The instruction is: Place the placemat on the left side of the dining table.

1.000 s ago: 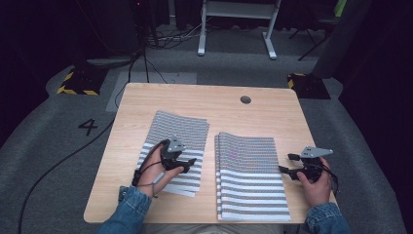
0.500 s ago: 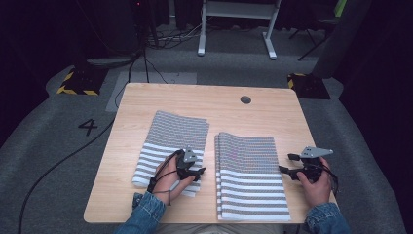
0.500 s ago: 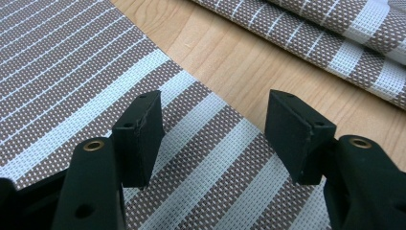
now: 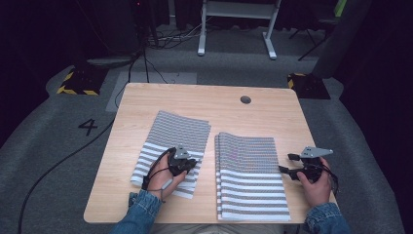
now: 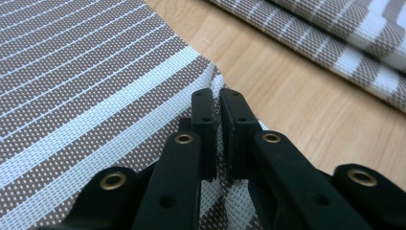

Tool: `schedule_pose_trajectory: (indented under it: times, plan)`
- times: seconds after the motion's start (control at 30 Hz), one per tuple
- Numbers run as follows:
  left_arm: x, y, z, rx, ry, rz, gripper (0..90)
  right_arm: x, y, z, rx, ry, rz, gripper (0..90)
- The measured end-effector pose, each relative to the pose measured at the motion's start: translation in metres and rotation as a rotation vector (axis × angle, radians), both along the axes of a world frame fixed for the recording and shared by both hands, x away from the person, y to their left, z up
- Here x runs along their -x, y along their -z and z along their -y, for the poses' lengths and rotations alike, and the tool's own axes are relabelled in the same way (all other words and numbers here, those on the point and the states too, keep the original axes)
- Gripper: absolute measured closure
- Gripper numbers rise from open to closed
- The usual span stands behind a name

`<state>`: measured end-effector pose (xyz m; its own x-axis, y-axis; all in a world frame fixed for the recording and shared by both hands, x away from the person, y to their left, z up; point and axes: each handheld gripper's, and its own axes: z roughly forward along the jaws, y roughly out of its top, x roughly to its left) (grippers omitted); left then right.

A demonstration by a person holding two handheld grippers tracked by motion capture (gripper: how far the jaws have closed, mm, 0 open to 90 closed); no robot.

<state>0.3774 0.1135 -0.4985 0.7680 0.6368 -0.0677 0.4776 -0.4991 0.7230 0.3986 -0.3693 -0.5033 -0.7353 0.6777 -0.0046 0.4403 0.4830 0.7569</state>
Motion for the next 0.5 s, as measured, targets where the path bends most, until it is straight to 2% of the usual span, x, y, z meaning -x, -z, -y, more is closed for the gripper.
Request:
schedule_pose_trajectory:
  times: [0.07, 0.2, 0.27, 0.33, 0.37, 0.4, 0.43, 0.5]
  plan:
    - [0.004, -0.001, -0.002, 0.0, 0.033, -0.006, 86.3, 0.0, 0.0, 0.0, 0.0, 0.0, 0.0, 27.2]
    - [0.008, -0.005, -0.011, 0.054, 0.054, -0.028, 86.6, 0.0, 0.0, 0.0, 0.0, 0.0, 0.0, 27.2]
    - [0.008, -0.011, -0.018, 0.083, 0.055, -0.011, 86.6, 0.0, 0.0, 0.0, 0.0, 0.0, 0.0, 27.2]
    - [0.007, -0.019, -0.027, 0.13, 0.047, 0.021, 86.6, 0.0, 0.0, 0.0, 0.0, 0.0, 0.0, 27.2]
    - [0.007, -0.023, -0.03, 0.156, 0.033, 0.028, 86.6, 0.0, 0.0, 0.0, 0.0, 0.0, -0.001, 27.2]
    - [0.007, -0.031, -0.037, 0.185, 0.014, 0.054, 86.6, 0.0, 0.0, 0.0, 0.0, 0.0, 0.0, 27.1]
    - [0.007, -0.031, -0.037, 0.185, 0.014, 0.054, 86.6, 0.0, 0.0, 0.0, 0.0, 0.0, 0.0, 27.1]
    - [0.005, -0.042, -0.048, 0.211, -0.023, 0.096, 86.6, 0.0, 0.0, 0.0, 0.0, 0.0, 0.0, 27.0]
